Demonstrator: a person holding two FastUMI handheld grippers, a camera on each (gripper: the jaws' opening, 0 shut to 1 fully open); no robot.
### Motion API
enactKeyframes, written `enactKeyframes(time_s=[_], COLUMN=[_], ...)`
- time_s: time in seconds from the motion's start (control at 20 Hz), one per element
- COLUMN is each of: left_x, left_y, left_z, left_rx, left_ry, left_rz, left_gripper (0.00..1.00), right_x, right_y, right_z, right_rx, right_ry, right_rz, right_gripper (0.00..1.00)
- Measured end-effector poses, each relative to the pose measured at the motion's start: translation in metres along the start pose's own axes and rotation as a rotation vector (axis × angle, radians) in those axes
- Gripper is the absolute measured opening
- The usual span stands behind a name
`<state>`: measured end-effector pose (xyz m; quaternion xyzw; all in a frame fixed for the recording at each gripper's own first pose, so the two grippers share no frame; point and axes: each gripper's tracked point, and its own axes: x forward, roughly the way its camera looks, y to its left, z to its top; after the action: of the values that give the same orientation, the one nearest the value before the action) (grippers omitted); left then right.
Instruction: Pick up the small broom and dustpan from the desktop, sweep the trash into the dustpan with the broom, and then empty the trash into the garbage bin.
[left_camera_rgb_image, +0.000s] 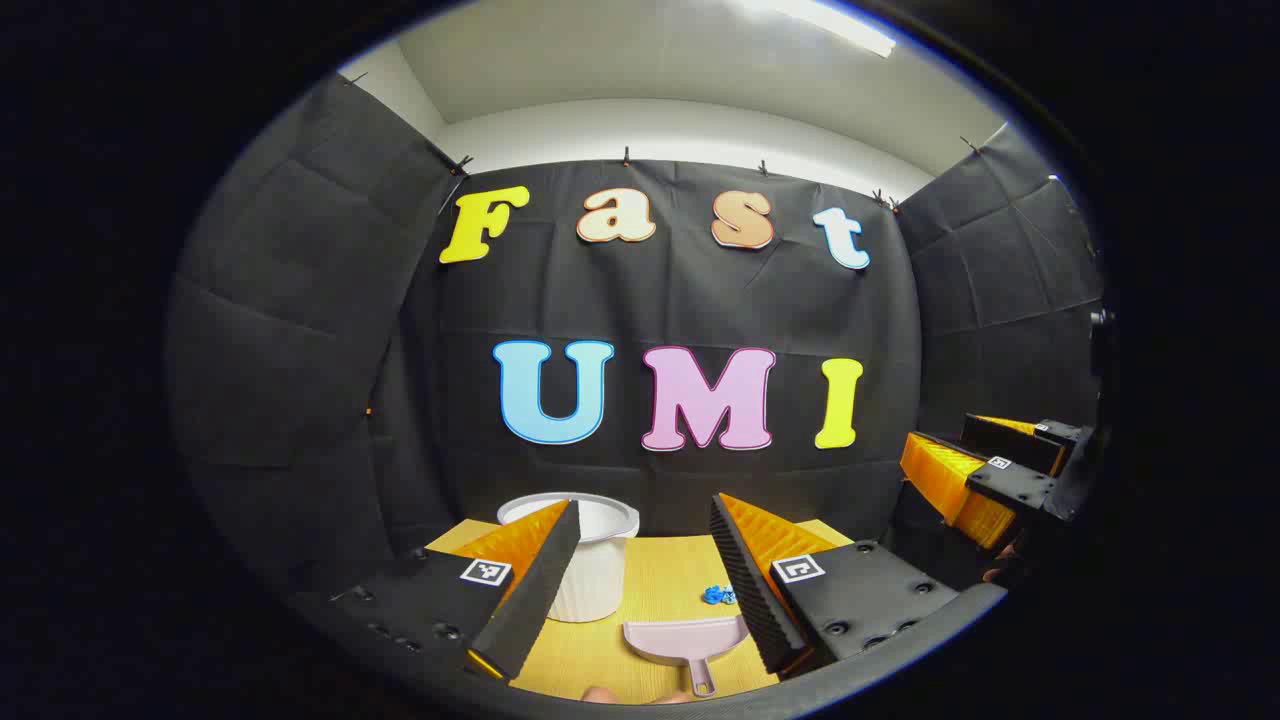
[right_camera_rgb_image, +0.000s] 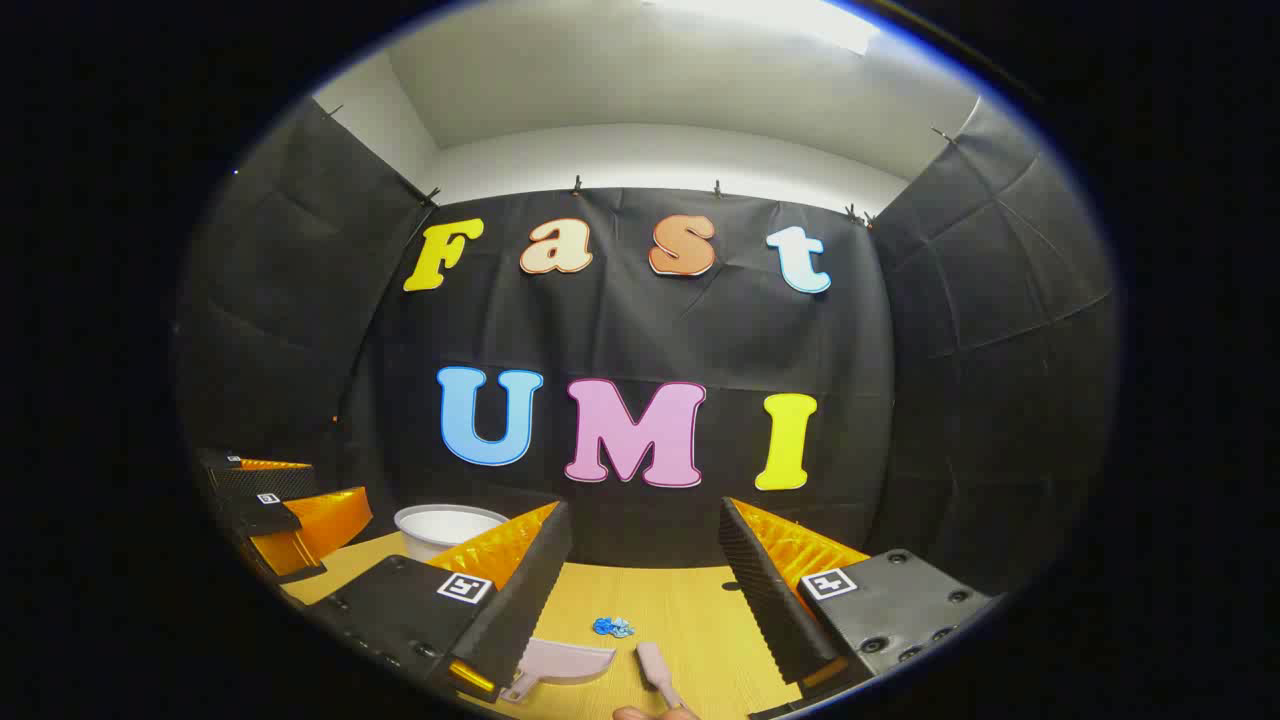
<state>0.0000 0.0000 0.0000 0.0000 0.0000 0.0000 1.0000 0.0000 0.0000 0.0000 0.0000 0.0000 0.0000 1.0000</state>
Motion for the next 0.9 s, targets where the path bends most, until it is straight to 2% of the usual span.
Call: enactKeyframes(time_s=[0.2, 0.25, 0.3, 0.35, 0.4, 0.55, 0.6, 0.75, 0.8, 0.85, 0.9], left_x=[-0.0051, -0.0058, -0.0065, -0.006, -0.0053, -0.003, -0.003, -0.0008, 0.0, 0.0008, 0.0019], left_y=[-0.002, -0.0042, -0.005, -0.0045, -0.0045, -0.0068, -0.0079, -0.0088, -0.0083, -0.0072, -0.0065], left_z=[-0.0003, -0.0011, -0.0004, -0.0002, 0.0022, 0.0029, 0.0038, 0.0054, 0.0039, 0.0013, 0.0002], left_rx=[0.001, 0.003, 0.006, 0.011, 0.014, 0.022, 0.024, 0.024, 0.024, 0.023, 0.024], left_ry=[0.0, -0.001, -0.004, -0.007, -0.01, -0.015, -0.019, -0.032, -0.029, -0.026, -0.025], left_rz=[-0.006, -0.01, -0.013, -0.012, -0.014, -0.023, -0.026, -0.033, -0.033, -0.032, -0.028], left_gripper=[0.77, 0.77, 0.77, 0.77, 0.77, 0.78, 0.77, 0.77, 0.78, 0.77, 0.77], right_x=[-0.0034, -0.0048, -0.0061, -0.0073, -0.0075, -0.0088, -0.0075, -0.0053, -0.0052, -0.0054, -0.0056], right_y=[0.0022, 0.0022, 0.0013, 0.0001, -0.0003, 0.0013, 0.0027, 0.0035, 0.0024, 0.0025, 0.0009], right_z=[0.0026, 0.003, 0.0029, 0.0031, 0.0032, 0.0042, 0.0048, 0.0027, 0.0004, -0.0014, -0.0013], right_rx=[-0.002, -0.003, -0.005, -0.005, -0.007, -0.007, -0.004, -0.006, -0.008, -0.009, -0.007], right_ry=[-0.003, -0.002, -0.002, -0.004, -0.004, -0.007, -0.008, -0.008, -0.004, 0.0, -0.003], right_rz=[0.008, 0.009, 0.007, 0.003, -0.001, -0.003, 0.0, -0.002, -0.005, -0.008, -0.011], right_gripper=[0.96, 0.92, 0.96, 0.96, 0.92, 0.92, 0.96, 0.96, 0.92, 0.92, 0.96])
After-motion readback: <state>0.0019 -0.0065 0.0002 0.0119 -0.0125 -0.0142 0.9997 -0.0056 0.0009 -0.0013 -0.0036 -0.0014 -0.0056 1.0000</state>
